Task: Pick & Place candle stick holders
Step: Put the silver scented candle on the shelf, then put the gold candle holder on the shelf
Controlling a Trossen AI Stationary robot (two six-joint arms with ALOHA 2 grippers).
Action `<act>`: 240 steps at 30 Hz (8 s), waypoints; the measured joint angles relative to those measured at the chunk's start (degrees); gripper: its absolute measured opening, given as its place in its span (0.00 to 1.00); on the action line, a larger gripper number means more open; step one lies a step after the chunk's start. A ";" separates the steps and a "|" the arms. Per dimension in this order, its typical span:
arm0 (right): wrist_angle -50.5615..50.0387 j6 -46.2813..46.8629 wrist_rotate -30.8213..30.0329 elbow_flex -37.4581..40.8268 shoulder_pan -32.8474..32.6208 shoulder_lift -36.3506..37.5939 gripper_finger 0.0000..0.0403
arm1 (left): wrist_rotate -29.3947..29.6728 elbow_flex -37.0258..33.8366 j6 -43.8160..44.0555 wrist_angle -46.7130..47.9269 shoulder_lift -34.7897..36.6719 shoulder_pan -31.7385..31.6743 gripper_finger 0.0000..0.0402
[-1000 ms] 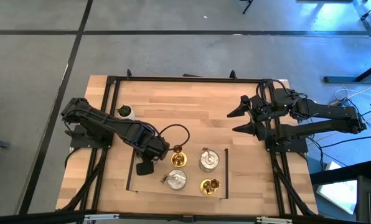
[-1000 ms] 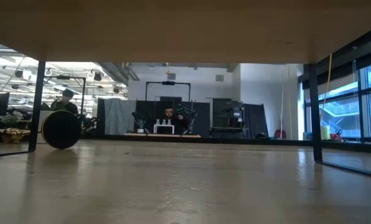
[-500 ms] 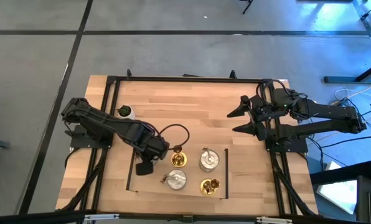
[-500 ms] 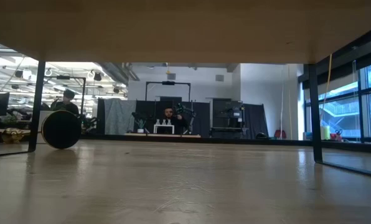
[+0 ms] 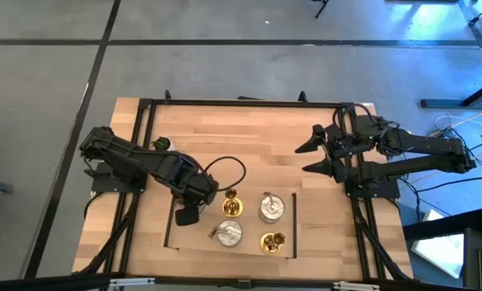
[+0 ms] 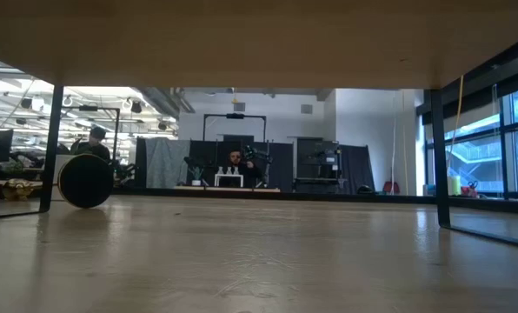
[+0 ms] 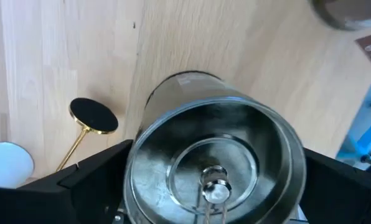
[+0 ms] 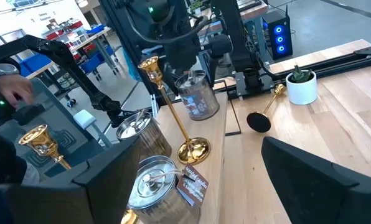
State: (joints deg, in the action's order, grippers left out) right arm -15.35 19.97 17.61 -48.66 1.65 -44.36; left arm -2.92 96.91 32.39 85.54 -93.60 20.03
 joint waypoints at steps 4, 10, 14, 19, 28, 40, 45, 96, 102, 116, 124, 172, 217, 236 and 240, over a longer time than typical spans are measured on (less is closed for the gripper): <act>0.00 0.00 0.02 0.00 0.00 0.00 0.84 | 0.00 1.89 0.05 0.91 0.00 0.00 0.97; 0.00 -0.02 0.00 0.00 0.00 0.00 0.84 | 0.19 4.95 0.47 3.02 0.00 0.00 0.97; 0.01 -0.01 -0.01 0.00 0.02 0.00 0.84 | 1.37 6.76 1.19 3.02 0.00 0.00 0.97; 0.00 -0.02 -0.03 0.00 0.02 0.00 0.84 | 2.99 8.67 2.18 3.02 0.00 -0.57 0.97; 0.02 -0.02 -0.09 0.00 0.02 0.00 0.84 | 10.85 12.81 5.42 3.04 -0.01 -3.20 0.97; 0.02 0.17 -0.25 0.00 0.02 0.00 0.84 | 21.69 18.02 10.09 2.97 0.10 -7.92 0.97; 0.04 0.66 -0.25 0.00 0.04 0.00 0.84 | 28.39 18.99 10.45 3.53 0.46 -9.75 0.97; 6.14 0.65 19.69 0.00 5.16 0.11 0.84 | -4.85 -31.64 32.03 3.55 26.12 -36.87 0.97; 6.16 2.76 13.68 0.00 5.16 0.11 0.84 | -5.31 -38.04 8.21 2.56 28.16 -36.83 0.97; 6.65 7.49 0.09 0.00 5.12 0.11 0.84 | 2.61 -51.61 -11.20 -9.18 27.12 -36.48 0.96; 7.08 9.51 -3.26 -0.02 5.14 0.02 0.84 | 1.30 -51.54 -14.18 -10.81 27.17 -33.06 0.90; 14.28 10.96 26.14 -0.02 5.07 -6.21 0.84 | 8.80 -62.21 71.96 -54.45 23.74 -28.88 0.69; 14.30 9.99 12.37 -0.02 5.11 -7.39 0.84 | 18.94 -50.93 -3.02 -32.30 25.20 -44.81 0.52; 14.33 12.10 10.91 -0.02 5.14 -7.41 0.84 | 10.71 -50.89 -17.76 -39.19 8.29 -54.53 0.52; 14.32 12.22 10.90 -0.02 5.14 -7.41 0.84 | 10.71 -50.89 -18.28 -40.19 7.74 -54.53 0.52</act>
State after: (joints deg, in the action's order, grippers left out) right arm -1.04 32.18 28.51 -48.69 6.79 -51.77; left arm 7.79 46.02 14.12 45.35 -85.86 -34.50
